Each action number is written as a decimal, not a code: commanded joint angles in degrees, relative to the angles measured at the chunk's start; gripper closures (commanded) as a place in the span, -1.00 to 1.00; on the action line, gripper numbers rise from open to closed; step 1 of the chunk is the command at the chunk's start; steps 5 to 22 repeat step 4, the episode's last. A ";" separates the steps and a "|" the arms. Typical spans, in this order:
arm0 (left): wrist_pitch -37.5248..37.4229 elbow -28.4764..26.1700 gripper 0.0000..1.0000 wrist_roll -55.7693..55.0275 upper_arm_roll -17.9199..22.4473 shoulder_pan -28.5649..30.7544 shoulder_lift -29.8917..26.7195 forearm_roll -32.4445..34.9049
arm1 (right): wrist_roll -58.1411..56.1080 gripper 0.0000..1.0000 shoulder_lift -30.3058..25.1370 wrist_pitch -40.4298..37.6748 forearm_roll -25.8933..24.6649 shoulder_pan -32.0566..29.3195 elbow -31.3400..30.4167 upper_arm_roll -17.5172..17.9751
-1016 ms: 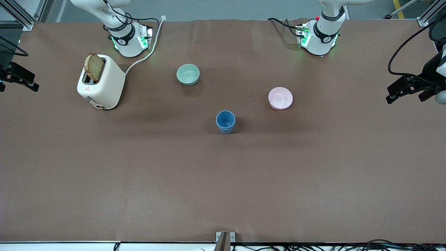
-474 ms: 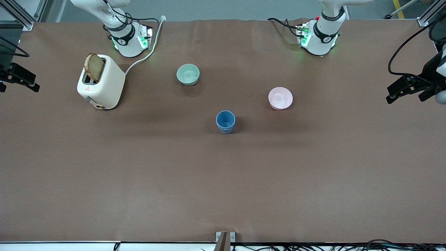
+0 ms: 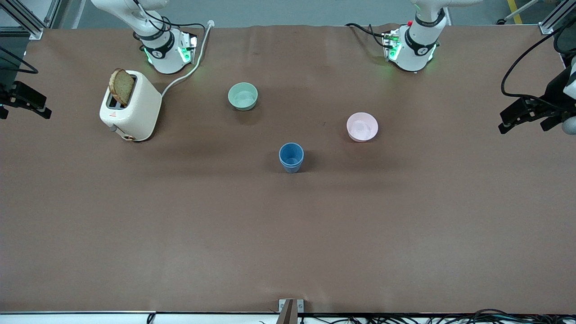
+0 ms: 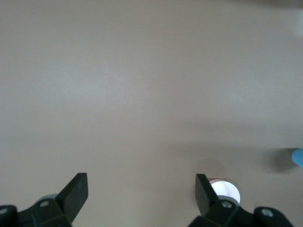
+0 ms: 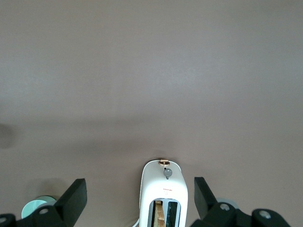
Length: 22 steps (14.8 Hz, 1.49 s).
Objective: Stack blue cups with both arms
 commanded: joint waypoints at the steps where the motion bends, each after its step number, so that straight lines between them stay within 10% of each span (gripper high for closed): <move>1: -1.19 0.75 -1.00 0.53 -0.42 0.26 -0.38 -0.64 | -0.43 -1.00 -0.90 0.56 -0.04 -0.98 -1.20 0.81; 22: -1.19 0.75 -1.00 0.71 -0.51 0.26 -0.46 -0.64 | -0.34 -1.00 -0.90 0.65 0.05 -0.89 -1.20 0.81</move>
